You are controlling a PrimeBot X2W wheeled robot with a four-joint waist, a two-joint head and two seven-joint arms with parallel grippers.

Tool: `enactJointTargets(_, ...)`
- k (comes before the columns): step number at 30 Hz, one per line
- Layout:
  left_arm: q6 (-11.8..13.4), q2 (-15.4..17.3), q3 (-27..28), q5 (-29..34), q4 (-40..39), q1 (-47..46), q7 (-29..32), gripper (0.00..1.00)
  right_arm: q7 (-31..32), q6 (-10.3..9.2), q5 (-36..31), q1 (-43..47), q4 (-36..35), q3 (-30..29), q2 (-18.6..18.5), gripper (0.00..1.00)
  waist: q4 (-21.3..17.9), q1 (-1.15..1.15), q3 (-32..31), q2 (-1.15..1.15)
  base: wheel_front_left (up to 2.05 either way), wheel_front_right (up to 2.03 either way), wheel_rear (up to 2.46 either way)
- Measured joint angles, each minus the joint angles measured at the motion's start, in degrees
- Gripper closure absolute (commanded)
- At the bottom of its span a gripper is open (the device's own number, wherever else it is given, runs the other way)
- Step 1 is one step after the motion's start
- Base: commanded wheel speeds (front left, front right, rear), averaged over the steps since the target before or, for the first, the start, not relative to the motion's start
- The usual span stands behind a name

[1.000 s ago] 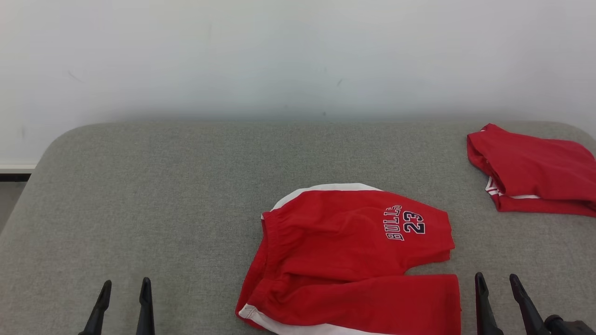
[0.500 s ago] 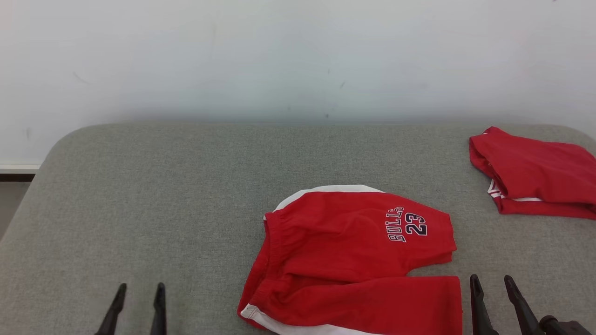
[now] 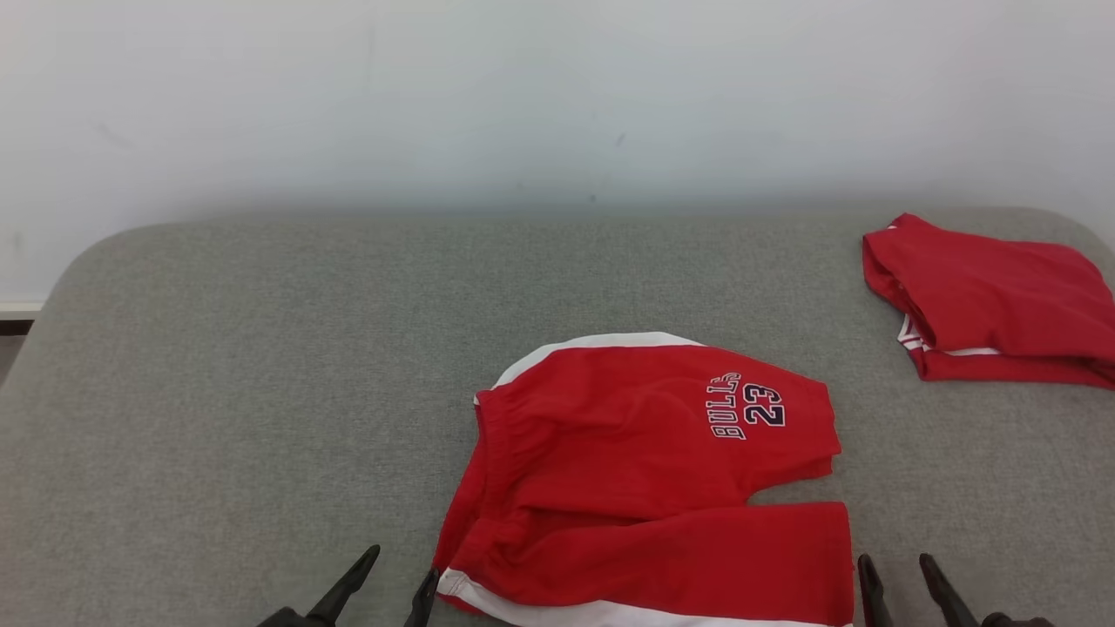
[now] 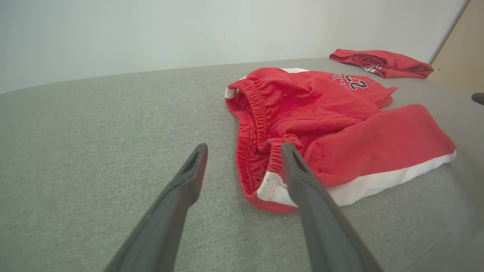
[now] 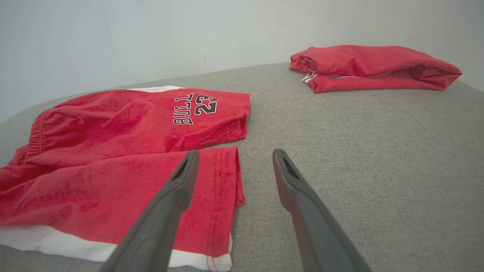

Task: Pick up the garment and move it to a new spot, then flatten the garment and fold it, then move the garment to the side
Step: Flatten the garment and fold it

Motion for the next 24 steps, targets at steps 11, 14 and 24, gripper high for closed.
enactJointTargets(11, 0.0, 4.1, -11.4, -4.4, 5.3, -6.5, 0.0, 0.00, 0.0, 0.00, 1.9, -1.8, 8.0, 5.7, 1.2, 0.00, -2.0, 0.00, 3.1, 0.00, 0.00, 0.00, 0.00)
enactJointTargets(14, 0.0, 5.0, -14.4, -5.6, 6.5, -8.1, 0.0, 0.00, 0.0, 0.00, 2.6, -2.9, 10.1, 6.7, 1.4, 0.00, -2.4, 0.00, 3.8, 0.00, 0.00, 0.00, 0.00)
enactJointTargets(24, 0.0, 5.3, -19.8, -8.7, 9.1, -11.9, 0.0, 0.00, 0.0, 0.00, 4.1, -6.0, 14.3, 9.7, 1.5, 0.07, -2.6, 0.00, 4.3, 0.00, 0.00, 0.00, 0.00)
